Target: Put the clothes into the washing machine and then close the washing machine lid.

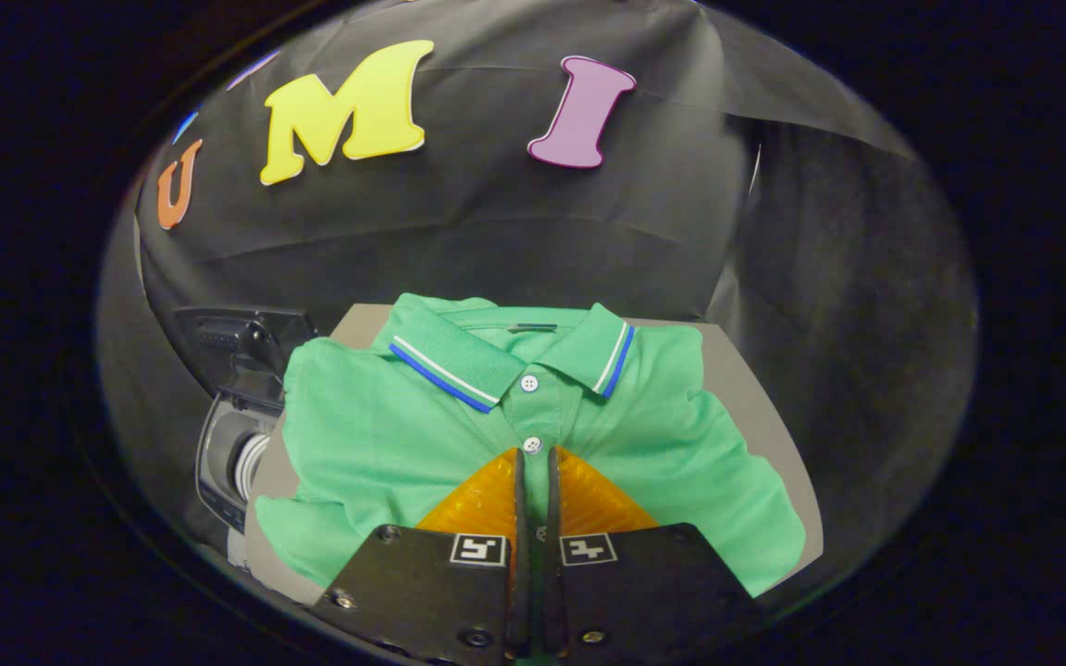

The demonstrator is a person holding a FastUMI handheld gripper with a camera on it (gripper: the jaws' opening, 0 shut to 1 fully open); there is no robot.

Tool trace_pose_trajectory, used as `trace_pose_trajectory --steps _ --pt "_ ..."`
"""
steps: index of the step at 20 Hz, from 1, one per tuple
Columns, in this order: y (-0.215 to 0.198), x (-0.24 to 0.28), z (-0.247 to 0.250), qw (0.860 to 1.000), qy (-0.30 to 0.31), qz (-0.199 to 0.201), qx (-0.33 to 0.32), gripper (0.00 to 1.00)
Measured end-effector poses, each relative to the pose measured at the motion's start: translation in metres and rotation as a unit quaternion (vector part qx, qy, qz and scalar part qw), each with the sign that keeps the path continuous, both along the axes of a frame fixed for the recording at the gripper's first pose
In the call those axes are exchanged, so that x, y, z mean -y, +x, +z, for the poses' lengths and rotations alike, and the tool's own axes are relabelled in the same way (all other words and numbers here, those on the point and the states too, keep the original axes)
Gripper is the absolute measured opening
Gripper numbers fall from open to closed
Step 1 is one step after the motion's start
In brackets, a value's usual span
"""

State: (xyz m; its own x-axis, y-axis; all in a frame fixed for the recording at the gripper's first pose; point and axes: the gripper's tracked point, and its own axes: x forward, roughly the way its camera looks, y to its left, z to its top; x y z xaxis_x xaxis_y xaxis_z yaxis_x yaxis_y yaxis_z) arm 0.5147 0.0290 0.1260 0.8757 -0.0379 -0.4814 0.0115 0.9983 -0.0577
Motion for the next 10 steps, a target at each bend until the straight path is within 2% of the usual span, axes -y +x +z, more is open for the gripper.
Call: trace_pose_trajectory --steps 6,10 --pt "-0.002 -0.002 0.005 0.998 0.051 0.012 0.026 0.06" --pt "-0.013 -0.011 0.038 0.995 0.067 0.023 0.067 0.06"
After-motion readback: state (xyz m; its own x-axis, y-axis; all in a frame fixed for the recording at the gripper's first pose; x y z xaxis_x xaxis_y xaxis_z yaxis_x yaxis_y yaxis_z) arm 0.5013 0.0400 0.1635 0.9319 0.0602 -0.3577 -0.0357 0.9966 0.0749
